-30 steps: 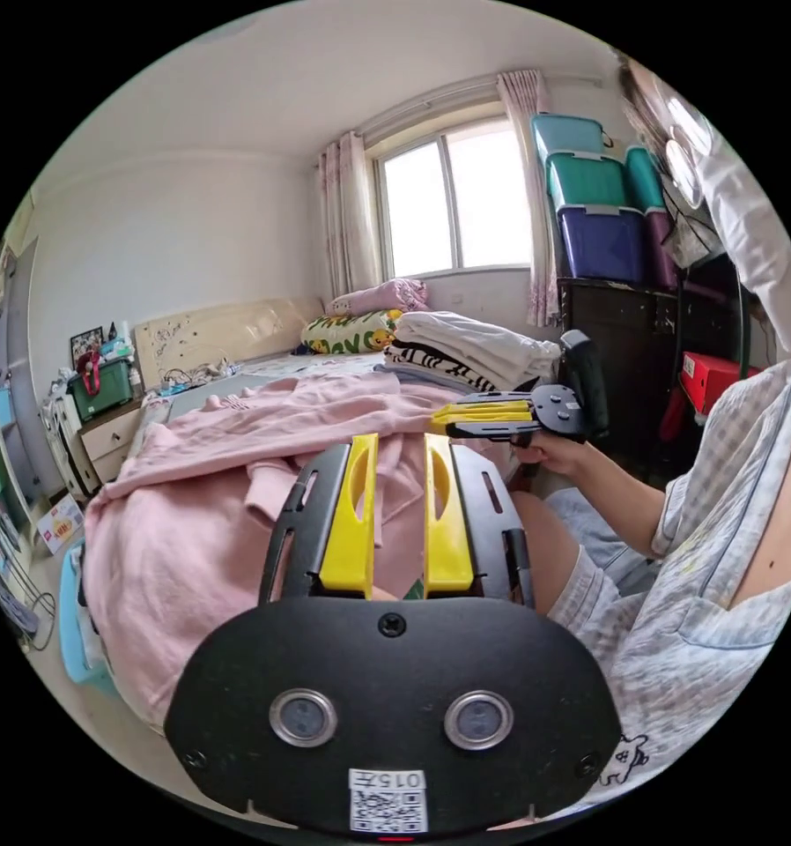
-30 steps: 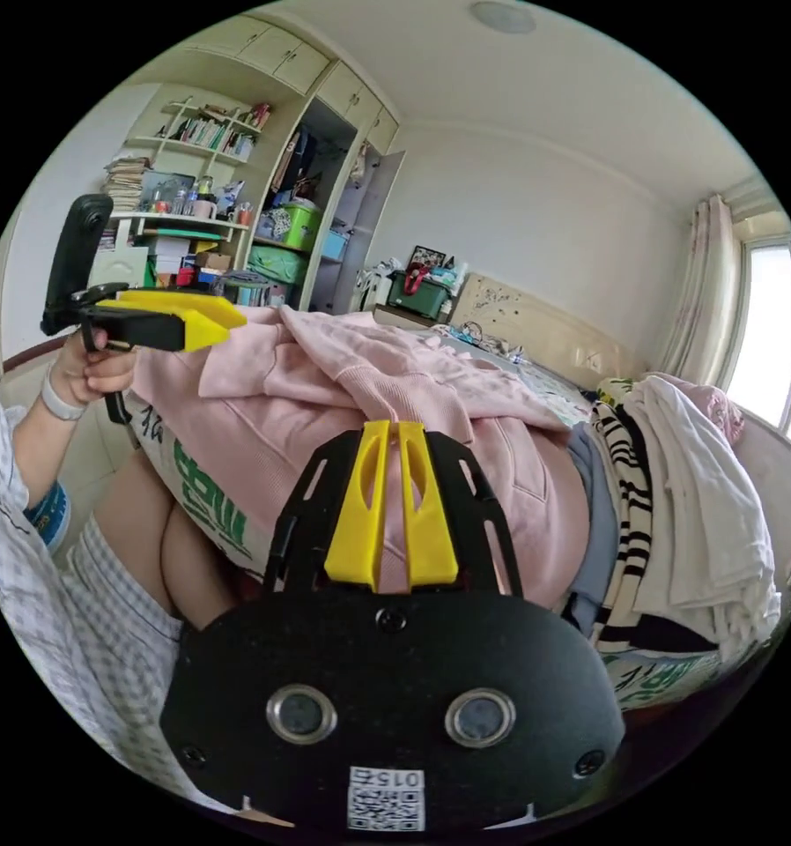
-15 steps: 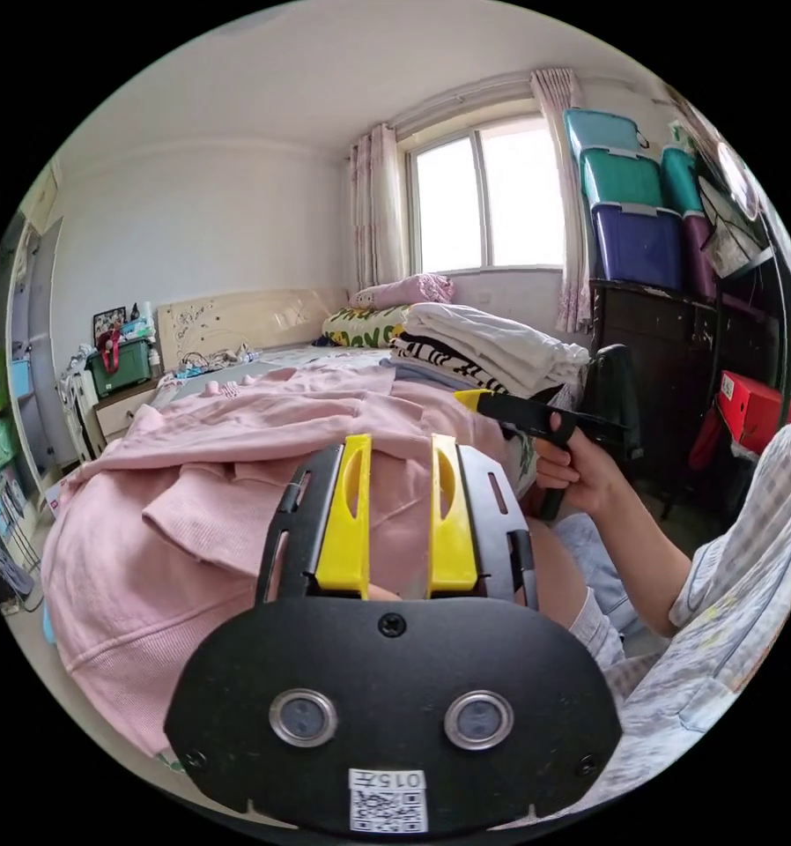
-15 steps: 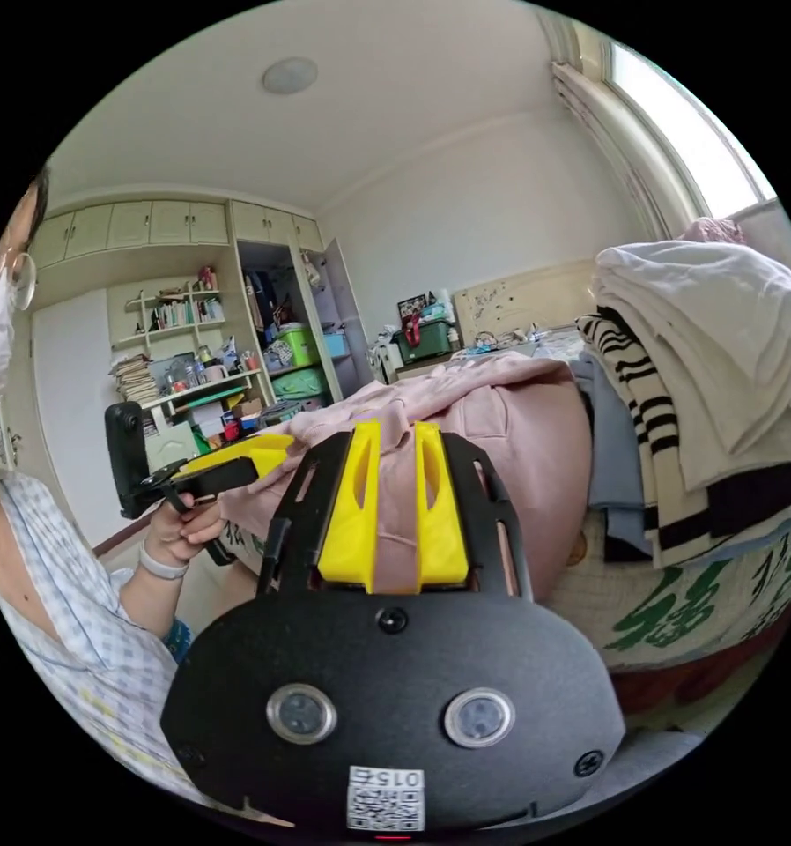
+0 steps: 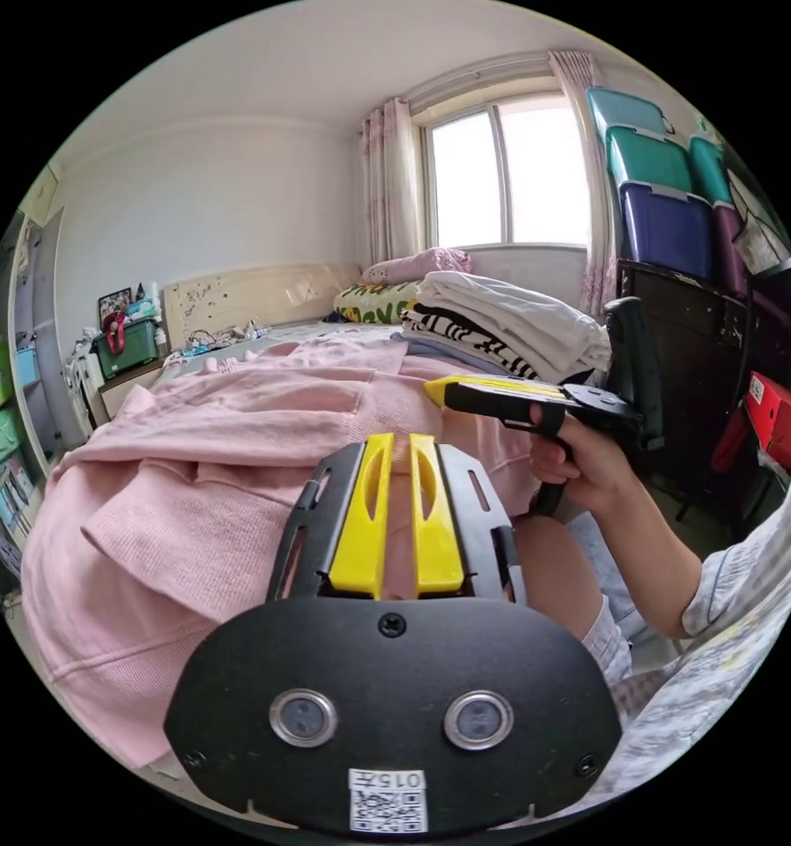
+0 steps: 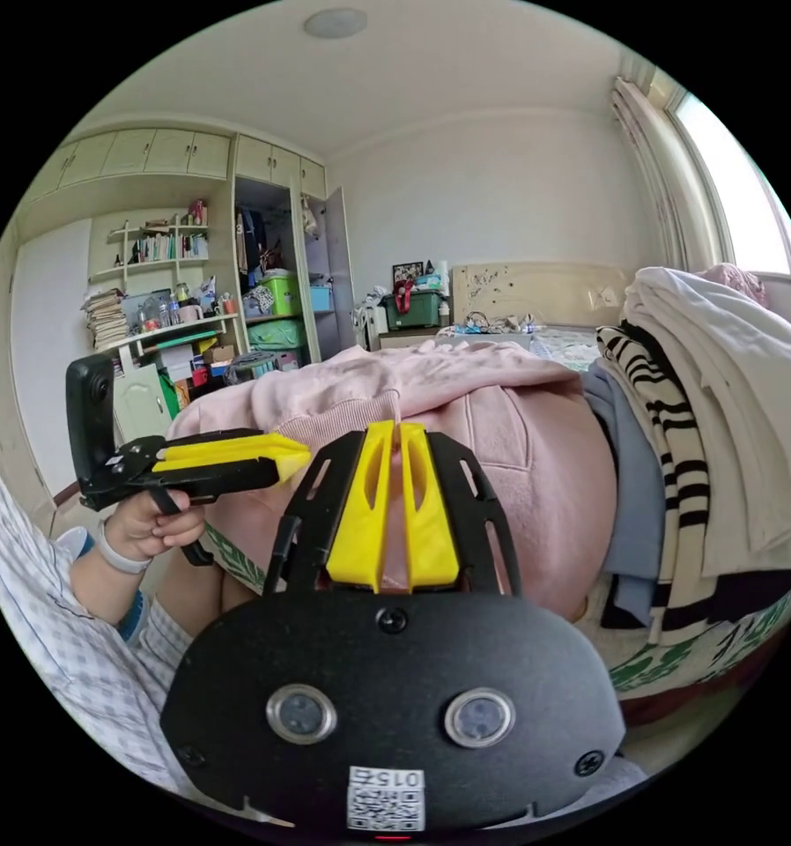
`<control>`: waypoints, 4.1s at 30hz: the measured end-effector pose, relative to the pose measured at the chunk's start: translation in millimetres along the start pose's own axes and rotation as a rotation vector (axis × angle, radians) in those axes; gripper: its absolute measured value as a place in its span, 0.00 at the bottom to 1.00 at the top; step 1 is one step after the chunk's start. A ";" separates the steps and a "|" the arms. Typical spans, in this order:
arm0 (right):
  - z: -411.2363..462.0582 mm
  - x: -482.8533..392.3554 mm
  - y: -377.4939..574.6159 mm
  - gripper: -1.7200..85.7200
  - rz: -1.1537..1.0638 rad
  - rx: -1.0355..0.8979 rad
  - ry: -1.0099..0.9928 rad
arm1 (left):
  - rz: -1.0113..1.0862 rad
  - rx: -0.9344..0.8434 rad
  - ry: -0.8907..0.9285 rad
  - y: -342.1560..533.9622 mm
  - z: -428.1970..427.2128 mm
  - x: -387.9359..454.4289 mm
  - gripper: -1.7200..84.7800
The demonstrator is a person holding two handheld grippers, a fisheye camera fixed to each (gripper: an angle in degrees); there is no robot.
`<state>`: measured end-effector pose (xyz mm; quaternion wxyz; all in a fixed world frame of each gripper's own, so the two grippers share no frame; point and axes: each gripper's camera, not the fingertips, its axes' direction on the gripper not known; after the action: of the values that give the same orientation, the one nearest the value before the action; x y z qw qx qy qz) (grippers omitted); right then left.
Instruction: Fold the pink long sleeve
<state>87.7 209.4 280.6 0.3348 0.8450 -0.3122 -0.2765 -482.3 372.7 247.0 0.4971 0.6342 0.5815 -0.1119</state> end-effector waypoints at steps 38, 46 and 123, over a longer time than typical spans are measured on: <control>193.1 82.2 -239.4 0.14 -0.021 -0.095 0.073 | -0.224 -0.228 -0.216 58.4 193.2 -385.5 0.15; 379.8 131.1 -285.4 0.16 0.024 -0.341 0.280 | -0.308 -0.369 -0.288 126.6 361.3 -424.1 0.16; 544.5 153.0 -187.9 0.08 -0.120 -0.714 0.282 | -0.054 -0.653 -0.578 30.8 431.0 -200.7 0.04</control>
<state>-116.5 -4.5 -236.9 0.6306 0.7219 -0.0971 -0.2679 -328.1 -75.6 199.7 0.8107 0.3709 0.4398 -0.1081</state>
